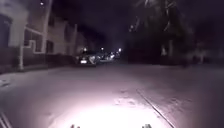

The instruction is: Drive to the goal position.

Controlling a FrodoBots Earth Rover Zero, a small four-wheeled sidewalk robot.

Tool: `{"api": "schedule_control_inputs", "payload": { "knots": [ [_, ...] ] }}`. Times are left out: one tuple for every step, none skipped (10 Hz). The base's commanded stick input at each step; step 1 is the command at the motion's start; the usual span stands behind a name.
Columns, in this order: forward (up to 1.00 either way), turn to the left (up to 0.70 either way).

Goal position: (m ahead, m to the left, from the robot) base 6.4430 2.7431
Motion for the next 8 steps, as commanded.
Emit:
{"api": "schedule_control_inputs", "payload": {
  "knots": [
    [0.7,0.0],
    [0.7,0.0],
    [0.7,0.0],
    [0.7,0.0],
    [0.7,0.0],
    [0.7,0.0],
    [0.7,0.0],
    [0.7,0.0]
  ]
}}
